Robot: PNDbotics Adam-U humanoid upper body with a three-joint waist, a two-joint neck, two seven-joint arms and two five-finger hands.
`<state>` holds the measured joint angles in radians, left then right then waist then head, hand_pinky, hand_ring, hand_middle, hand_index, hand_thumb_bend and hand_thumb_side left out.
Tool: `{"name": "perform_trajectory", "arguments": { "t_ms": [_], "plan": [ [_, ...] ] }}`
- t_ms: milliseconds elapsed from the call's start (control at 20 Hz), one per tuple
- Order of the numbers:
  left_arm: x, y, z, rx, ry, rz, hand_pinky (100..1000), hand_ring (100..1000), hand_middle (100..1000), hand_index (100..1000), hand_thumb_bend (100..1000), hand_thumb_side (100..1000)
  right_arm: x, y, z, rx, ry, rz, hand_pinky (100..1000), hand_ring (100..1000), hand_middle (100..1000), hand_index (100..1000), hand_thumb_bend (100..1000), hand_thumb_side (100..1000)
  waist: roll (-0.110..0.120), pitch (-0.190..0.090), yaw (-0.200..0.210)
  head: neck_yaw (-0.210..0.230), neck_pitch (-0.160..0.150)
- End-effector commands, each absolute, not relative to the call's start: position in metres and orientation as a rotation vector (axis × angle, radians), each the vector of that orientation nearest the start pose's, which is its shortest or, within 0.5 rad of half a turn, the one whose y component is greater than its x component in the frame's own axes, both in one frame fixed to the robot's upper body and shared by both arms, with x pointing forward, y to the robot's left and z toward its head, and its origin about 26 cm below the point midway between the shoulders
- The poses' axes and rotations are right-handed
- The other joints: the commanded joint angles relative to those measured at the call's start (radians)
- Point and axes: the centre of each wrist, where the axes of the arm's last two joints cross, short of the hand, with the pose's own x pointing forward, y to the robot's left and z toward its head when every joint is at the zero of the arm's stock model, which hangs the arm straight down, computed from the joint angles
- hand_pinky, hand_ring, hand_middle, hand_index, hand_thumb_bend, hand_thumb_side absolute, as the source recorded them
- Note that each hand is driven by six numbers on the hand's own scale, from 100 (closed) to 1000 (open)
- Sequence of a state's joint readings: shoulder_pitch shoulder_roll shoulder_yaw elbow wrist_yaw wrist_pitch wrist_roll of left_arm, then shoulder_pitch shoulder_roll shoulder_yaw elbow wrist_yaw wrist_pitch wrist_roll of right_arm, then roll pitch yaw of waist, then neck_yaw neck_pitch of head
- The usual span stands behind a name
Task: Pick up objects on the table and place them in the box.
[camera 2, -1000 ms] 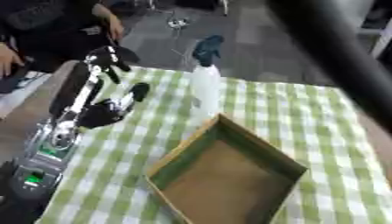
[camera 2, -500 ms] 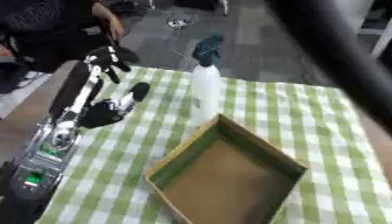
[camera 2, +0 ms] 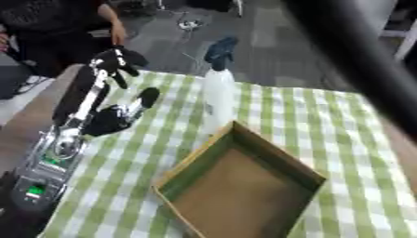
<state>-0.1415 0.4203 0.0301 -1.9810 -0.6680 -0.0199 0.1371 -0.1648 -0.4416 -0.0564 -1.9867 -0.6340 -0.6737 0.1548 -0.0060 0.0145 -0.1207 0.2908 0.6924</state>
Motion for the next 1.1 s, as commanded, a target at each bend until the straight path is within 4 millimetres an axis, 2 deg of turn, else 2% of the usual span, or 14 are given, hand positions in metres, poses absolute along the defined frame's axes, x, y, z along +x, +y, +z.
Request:
{"name": "perform_trajectory", "arguments": {
  "t_ms": [50,300,350,400,450,500,550,600,650,700,750,900,1000,1100],
  "plan": [
    [0.283,0.302,0.179,1.104,-2.053,-0.692,422,624,726,790,451,915,0.284,-0.307,0.187,-0.530,3.406,-0.196,370,488,506,743,207,996,0.001,-0.010,0.000,-0.002,0.008],
    [0.284,0.308,0.192,1.141,-2.000,-0.742,434,635,739,804,500,901,0.284,-0.307,0.186,-0.525,3.415,-0.197,370,488,506,743,207,997,0.005,-0.014,0.000,-0.002,0.024],
    [0.285,0.309,0.195,1.147,-1.996,-0.750,448,646,747,812,548,885,0.284,-0.307,0.186,-0.525,3.416,-0.198,370,488,506,743,207,997,0.006,-0.014,0.000,-0.001,0.027],
    [0.286,0.310,0.199,1.155,-1.995,-0.760,444,644,745,811,538,890,0.284,-0.307,0.186,-0.525,3.417,-0.198,370,488,506,743,208,997,0.006,-0.015,-0.001,0.001,0.029],
    [0.287,0.311,0.204,1.166,-1.990,-0.772,461,655,753,817,584,880,0.284,-0.307,0.186,-0.526,3.418,-0.199,370,488,506,743,208,997,0.007,-0.017,-0.002,0.003,0.030],
    [0.289,0.312,0.208,1.176,-1.982,-0.781,458,652,752,816,575,880,0.284,-0.307,0.186,-0.526,3.418,-0.200,370,488,506,743,208,997,0.008,-0.018,-0.002,0.004,0.032],
    [0.291,0.314,0.211,1.183,-1.976,-0.790,475,664,762,822,631,873,0.284,-0.307,0.186,-0.527,3.419,-0.200,370,488,506,743,209,996,0.009,-0.019,-0.003,0.005,0.033],
    [0.293,0.315,0.215,1.191,-1.965,-0.803,475,664,762,822,631,873,0.284,-0.307,0.186,-0.527,3.419,-0.201,370,488,506,743,209,996,0.010,-0.020,-0.004,0.007,0.036],
    [0.295,0.317,0.218,1.195,-1.954,-0.818,487,676,772,832,686,866,0.284,-0.307,0.186,-0.528,3.419,-0.202,371,488,506,743,209,995,0.011,-0.021,-0.005,0.009,0.039],
    [0.298,0.319,0.220,1.193,-1.940,-0.833,485,673,769,829,670,868,0.284,-0.307,0.186,-0.529,3.419,-0.202,371,488,506,743,209,995,0.012,-0.022,-0.006,0.011,0.040],
    [0.300,0.320,0.222,1.188,-1.929,-0.844,498,691,785,845,731,868,0.284,-0.307,0.186,-0.530,3.419,-0.203,371,488,506,743,210,995,0.012,-0.023,-0.007,0.012,0.041],
    [0.306,0.323,0.230,1.156,-1.889,-0.892,506,697,790,849,749,863,0.284,-0.307,0.187,-0.533,3.419,-0.204,371,488,506,743,210,994,0.014,-0.025,-0.010,0.015,0.040],
    [0.310,0.324,0.234,1.128,-1.867,-0.923,525,716,805,860,811,854,0.284,-0.307,0.187,-0.536,3.420,-0.206,371,488,506,743,210,994,0.015,-0.026,-0.012,0.017,0.041],
    [0.314,0.324,0.238,1.104,-1.846,-0.951,531,721,808,861,814,849,0.284,-0.307,0.187,-0.540,3.420,-0.208,371,488,506,743,210,994,0.015,-0.028,-0.014,0.019,0.044]
  ]
}}
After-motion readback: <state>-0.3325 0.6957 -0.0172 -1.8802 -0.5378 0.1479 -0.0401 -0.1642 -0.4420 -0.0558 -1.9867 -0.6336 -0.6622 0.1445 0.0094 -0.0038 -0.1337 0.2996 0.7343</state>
